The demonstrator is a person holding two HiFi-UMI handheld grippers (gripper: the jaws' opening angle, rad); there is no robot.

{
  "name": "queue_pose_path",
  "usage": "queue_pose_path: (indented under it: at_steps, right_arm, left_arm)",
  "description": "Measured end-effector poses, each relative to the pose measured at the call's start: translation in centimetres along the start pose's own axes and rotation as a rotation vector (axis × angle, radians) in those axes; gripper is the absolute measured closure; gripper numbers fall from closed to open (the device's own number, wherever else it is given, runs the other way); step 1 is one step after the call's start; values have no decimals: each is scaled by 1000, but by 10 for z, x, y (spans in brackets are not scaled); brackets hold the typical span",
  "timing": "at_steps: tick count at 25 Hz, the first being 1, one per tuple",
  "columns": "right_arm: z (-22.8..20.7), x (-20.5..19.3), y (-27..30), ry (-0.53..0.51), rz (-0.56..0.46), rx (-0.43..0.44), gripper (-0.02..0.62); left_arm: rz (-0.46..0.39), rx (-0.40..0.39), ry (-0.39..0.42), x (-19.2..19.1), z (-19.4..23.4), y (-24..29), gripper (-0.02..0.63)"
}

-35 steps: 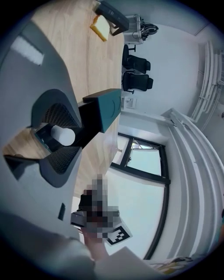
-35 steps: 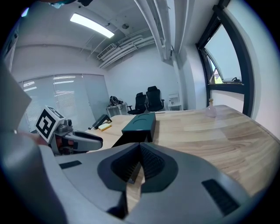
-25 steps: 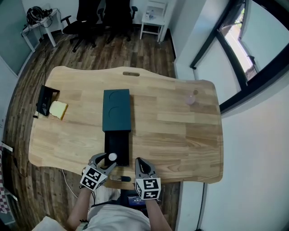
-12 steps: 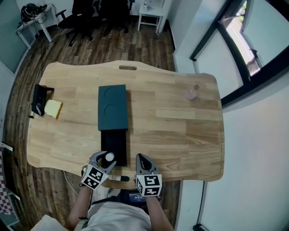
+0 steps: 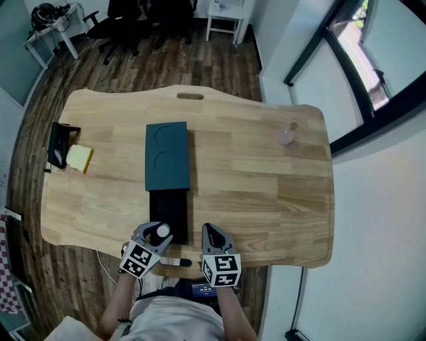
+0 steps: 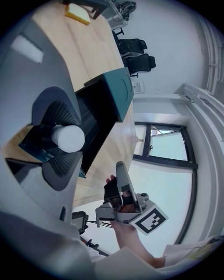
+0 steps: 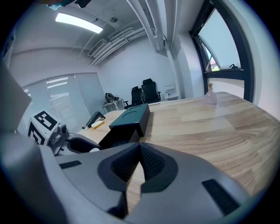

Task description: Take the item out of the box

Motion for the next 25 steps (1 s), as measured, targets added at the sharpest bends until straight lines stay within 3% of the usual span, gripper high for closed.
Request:
queue_pose_path:
  at_steps: [12, 20, 25]
  right_arm:
    - [-8, 12, -23, -9, -52, -25, 591]
    - [-6, 17, -46, -15, -95, -40, 591]
    - [7, 25, -59, -30, -125, -30, 591]
  left_arm:
    - [-20, 37, -17, 5, -1, -7, 431]
    - [-93, 64, -53, 19, -2, -25, 434]
    - [-183, 99, -123, 29, 0, -46, 434]
Point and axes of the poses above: the fingertips, and each gripper's own axes: y forward along the fingers, z to its left, x out of its top, the point moved 6 cm from there along -y, backward along the fingers, and after that the axes turned 9 degrees about -x, right-handed, at the moved point
